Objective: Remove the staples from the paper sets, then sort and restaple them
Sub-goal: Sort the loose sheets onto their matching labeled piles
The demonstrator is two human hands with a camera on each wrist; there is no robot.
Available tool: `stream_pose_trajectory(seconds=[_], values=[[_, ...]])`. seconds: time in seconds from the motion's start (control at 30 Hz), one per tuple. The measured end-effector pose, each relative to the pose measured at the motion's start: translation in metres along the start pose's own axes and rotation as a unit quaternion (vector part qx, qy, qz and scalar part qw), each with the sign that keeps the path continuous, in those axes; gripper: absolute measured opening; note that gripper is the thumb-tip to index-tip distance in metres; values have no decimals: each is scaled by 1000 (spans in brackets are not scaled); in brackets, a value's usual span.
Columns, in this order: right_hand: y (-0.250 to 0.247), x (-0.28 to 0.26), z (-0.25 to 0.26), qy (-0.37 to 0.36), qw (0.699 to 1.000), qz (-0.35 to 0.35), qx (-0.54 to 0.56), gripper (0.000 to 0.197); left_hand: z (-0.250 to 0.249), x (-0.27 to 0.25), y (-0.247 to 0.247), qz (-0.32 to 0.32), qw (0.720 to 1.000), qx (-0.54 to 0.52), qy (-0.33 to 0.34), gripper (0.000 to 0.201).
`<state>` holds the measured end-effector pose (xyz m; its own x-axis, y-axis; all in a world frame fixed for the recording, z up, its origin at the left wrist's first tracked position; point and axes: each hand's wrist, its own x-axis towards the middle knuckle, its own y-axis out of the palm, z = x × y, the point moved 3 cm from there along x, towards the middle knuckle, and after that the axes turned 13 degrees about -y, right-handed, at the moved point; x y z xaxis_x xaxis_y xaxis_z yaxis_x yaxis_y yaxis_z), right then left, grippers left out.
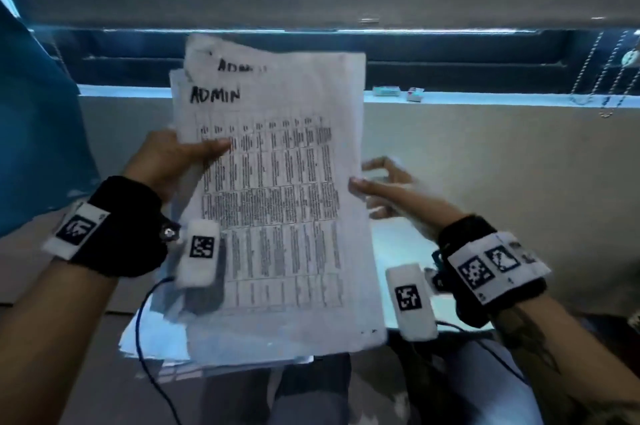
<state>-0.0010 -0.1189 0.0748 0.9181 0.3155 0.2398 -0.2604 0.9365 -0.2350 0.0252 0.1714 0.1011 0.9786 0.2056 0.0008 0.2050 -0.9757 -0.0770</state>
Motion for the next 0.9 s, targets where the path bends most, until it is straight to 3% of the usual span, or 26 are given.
stream_pose_trajectory(seconds=[0.07,0.13,0.17,0.27,0.37,0.43,0.5,0.57,0.7,0.9], values=[[18,-14,-28,34,998,35,-35,35,26,15,-8,8,996,26,-84,35],[25,-28,-55,36,993,46,-104,27,51,24,-13,-9,989,74,-130,11],[22,-35,-69,34,987,40,-151,22,64,29,-17,-34,982,109,-151,11],[-10,-54,-102,35,949,-23,-314,15,103,48,-28,-85,956,192,-204,33],[-50,-73,-127,107,884,-67,-451,38,123,62,-24,-126,912,327,-212,30],[-63,-83,-142,181,855,-45,-484,50,127,67,-18,-157,881,391,-214,54],[-64,-88,-155,220,865,-23,-451,53,124,70,-10,-188,848,452,-201,80],[-62,-88,-163,211,876,-24,-434,50,118,71,6,-188,825,506,-168,89],[-62,-82,-161,167,895,-98,-403,32,108,61,63,-93,798,588,-94,77],[-63,-83,-159,166,956,-140,-197,37,111,11,175,186,807,552,-94,55]])
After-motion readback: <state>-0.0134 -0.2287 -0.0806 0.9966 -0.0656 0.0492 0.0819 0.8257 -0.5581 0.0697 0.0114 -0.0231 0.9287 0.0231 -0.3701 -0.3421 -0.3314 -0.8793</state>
